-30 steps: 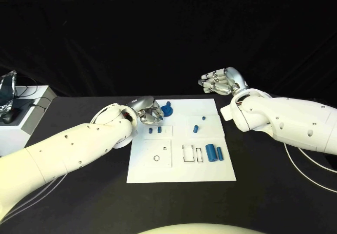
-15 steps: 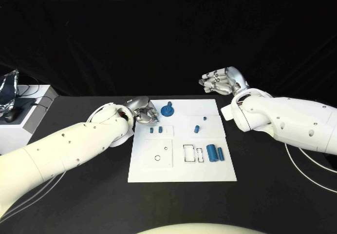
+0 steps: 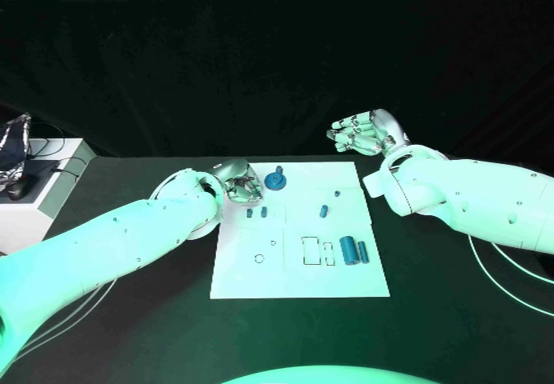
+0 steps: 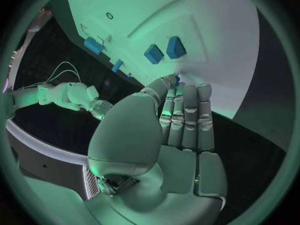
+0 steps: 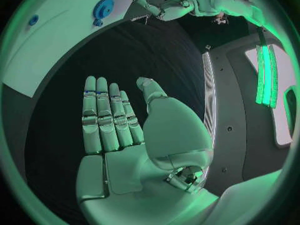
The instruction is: Assemble the parts on the task board
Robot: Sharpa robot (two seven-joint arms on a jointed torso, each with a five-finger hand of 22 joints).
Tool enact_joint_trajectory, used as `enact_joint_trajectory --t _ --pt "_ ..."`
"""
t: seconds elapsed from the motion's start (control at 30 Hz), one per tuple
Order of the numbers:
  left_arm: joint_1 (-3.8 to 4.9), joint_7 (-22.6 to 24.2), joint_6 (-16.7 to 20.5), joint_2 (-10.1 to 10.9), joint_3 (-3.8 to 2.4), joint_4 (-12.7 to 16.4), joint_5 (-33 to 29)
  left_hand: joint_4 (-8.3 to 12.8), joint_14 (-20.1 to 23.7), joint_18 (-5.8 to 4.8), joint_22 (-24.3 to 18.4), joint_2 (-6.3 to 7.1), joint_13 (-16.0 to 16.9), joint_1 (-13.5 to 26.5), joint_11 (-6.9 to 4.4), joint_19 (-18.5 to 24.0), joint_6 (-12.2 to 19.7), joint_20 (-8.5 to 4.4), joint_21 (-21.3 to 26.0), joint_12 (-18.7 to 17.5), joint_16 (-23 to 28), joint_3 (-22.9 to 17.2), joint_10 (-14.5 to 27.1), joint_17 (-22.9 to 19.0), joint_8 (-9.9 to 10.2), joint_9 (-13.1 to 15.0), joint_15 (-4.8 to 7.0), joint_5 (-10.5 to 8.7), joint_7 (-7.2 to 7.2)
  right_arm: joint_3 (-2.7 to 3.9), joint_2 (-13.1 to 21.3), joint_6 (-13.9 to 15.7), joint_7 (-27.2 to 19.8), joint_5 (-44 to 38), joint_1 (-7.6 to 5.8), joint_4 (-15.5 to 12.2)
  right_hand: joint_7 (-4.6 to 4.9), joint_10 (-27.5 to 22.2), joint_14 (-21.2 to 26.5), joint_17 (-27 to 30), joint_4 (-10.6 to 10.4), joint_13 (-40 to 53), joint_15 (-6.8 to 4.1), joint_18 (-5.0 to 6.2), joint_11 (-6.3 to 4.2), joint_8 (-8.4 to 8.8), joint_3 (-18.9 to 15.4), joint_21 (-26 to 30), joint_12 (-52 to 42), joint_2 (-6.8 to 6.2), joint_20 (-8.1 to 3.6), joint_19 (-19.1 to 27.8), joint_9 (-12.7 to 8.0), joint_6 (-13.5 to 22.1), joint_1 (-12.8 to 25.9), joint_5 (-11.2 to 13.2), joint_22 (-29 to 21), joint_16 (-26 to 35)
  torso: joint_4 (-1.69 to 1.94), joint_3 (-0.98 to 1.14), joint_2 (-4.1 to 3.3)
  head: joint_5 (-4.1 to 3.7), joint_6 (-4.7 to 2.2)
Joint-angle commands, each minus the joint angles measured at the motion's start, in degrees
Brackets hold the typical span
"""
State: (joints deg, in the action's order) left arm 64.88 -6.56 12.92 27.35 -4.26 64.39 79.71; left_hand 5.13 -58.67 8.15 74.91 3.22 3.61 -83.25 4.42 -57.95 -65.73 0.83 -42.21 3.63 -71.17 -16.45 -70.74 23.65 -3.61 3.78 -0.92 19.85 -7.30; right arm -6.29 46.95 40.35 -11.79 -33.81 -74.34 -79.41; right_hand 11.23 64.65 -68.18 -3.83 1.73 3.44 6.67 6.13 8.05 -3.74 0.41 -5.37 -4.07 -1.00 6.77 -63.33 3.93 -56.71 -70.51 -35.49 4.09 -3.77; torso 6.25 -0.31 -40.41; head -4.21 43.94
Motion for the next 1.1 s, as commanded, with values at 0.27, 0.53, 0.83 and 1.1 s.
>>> enact_joint_trajectory --t 0.27,0.53,0.83,1.1 --pt "-0.01 -0.9 -2.1 -0.6 0.64 -0.5 0.9 0.0 -0.3 0.89 1.1 0.09 0.1 -0.1 0.27 0.0 0.1 0.41 -0.4 0.0 0.3 0.0 0.2 0.2 0.1 0.1 -0.09 -0.24 -0.11 0.04 0.0 -0.5 -0.8 -0.2 -0.01 -0.2 -0.03 -0.5 0.4 0.1 0.0 -0.1 -0.05 -0.5 -0.01 0.11 -0.4 -0.1 0.0 -0.04 0.06 0.4 0.0 0.2 0.0 -0.4 0.0 0.2 0.05 -0.04 -0.02 -0.19 0.16" --pt "-0.01 -1.1 -2.5 -0.7 0.82 -0.5 0.9 0.1 -0.2 0.88 1.1 0.07 0.1 -0.1 0.24 0.0 0.0 0.4 -0.4 -0.1 0.2 0.1 0.1 0.2 0.0 0.1 -0.08 -0.28 -0.08 0.04 0.0 -0.5 -0.8 -0.2 -0.01 -0.2 -0.05 -0.4 0.4 0.1 0.1 -0.1 -0.07 -0.5 -0.03 0.11 -0.4 -0.1 0.0 -0.02 0.06 0.5 0.0 0.2 -0.1 -0.4 0.0 0.2 0.03 -0.03 0.03 -0.14 0.36" --pt "0.0 -0.9 -1.9 -0.6 0.86 -0.6 0.6 0.1 -0.2 0.95 1.1 -0.09 0.1 -0.1 0.24 0.1 -0.1 0.48 -0.4 0.0 0.3 0.1 0.1 0.3 0.0 0.1 -0.06 -0.34 -0.14 0.04 -0.1 -0.4 -0.8 -0.6 -0.01 -0.1 -0.02 -0.5 0.4 0.1 0.1 -0.1 -0.05 -0.5 0.0 0.11 -0.4 -0.1 0.0 0.03 0.06 0.5 0.0 0.2 -0.1 -0.4 -0.1 0.2 0.03 -0.03 -0.01 -0.24 0.33" --pt "0.01 -0.6 -1.3 -0.6 0.87 -0.1 0.6 0.1 -0.2 0.95 1.1 -0.14 0.1 -0.1 0.15 0.1 -0.3 0.49 -0.3 0.0 0.4 0.2 -0.2 0.3 0.0 0.1 -0.01 -0.34 -0.09 0.04 -0.3 -0.5 -0.8 -1.1 0.01 0.1 -0.04 -0.5 0.4 0.1 0.1 -0.1 -0.05 -0.5 -0.01 0.11 -0.4 -0.1 0.0 0.01 0.07 0.5 0.0 0.2 -0.1 -0.4 -0.1 0.2 0.03 -0.01 -0.02 -0.28 0.49"
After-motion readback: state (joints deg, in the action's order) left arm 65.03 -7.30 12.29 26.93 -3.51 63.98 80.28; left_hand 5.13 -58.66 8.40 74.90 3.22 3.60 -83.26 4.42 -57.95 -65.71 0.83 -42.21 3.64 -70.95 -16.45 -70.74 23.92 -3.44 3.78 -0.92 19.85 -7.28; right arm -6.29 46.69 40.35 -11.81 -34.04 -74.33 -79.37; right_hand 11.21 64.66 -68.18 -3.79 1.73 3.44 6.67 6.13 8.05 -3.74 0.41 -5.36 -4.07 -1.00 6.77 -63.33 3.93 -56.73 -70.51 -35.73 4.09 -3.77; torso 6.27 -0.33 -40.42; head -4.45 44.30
